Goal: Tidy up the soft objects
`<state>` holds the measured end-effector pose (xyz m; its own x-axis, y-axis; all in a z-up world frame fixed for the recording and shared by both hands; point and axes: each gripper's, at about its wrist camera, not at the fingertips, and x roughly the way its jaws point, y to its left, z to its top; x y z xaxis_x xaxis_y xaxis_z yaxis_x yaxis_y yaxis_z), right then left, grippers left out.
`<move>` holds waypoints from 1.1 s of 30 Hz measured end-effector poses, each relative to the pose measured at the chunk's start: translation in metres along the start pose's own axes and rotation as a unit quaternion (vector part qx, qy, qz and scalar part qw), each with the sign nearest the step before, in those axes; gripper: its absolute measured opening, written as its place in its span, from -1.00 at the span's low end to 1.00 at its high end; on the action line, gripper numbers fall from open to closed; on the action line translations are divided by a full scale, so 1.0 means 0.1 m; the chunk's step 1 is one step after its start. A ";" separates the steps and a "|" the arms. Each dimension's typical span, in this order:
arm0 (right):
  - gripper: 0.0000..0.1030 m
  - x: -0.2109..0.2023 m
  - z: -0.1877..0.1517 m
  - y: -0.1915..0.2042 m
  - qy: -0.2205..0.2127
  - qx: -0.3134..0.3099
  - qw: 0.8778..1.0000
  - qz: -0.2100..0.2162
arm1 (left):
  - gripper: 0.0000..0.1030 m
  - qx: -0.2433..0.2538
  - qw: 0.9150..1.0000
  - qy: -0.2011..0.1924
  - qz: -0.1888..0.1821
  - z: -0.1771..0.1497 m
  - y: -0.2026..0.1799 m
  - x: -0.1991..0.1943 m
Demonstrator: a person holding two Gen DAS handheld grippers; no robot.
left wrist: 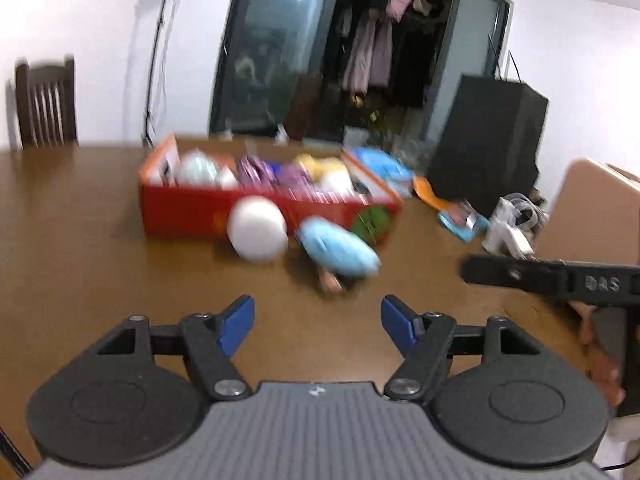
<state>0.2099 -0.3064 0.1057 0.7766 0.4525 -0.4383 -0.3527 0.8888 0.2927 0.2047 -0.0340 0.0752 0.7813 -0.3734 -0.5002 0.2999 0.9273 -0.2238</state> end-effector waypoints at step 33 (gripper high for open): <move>-0.71 1.51 0.08 -0.76 0.029 0.148 0.988 0.042 | -0.53 -0.105 0.987 0.043 -0.114 0.50 0.48 1.64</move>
<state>0.3577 -0.3059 0.0239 0.7164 0.5347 -0.4482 -0.2396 0.7919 0.5616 0.3750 -0.0492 0.0245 0.6554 -0.5803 -0.4835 0.3353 0.7971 -0.5021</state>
